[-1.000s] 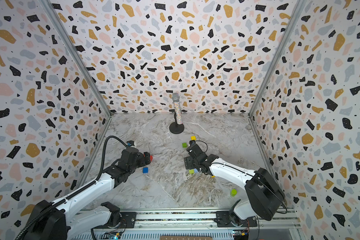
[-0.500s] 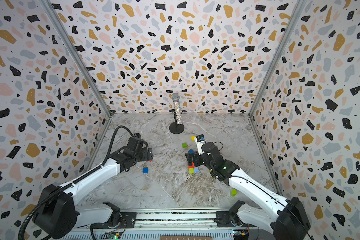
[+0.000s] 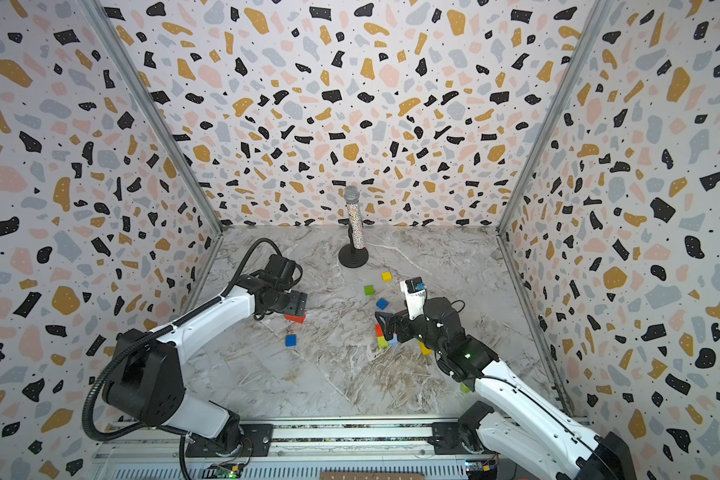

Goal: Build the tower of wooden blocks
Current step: 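Grasp the second red long block with the left gripper while the right arm lifts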

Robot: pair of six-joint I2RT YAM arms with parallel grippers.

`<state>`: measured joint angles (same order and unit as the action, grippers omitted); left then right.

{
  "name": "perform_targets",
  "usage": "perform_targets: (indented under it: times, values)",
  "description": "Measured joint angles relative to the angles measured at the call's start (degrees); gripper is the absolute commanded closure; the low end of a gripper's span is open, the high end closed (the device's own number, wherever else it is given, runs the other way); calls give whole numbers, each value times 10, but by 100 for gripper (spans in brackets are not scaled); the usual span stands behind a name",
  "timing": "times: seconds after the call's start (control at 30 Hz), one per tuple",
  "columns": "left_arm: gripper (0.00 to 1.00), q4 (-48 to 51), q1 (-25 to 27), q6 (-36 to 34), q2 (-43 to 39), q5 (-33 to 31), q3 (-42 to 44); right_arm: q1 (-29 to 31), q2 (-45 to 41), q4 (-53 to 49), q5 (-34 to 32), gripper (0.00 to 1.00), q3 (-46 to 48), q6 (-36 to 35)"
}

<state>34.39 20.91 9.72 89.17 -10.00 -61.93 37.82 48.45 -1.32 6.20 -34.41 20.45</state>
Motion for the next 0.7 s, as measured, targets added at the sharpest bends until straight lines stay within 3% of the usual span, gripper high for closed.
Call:
perform_targets:
  times: [0.7]
  values:
    - [14, -35, -7, -31, 83, 38, 1, -8, -1, 23, 53, 1, 10, 14]
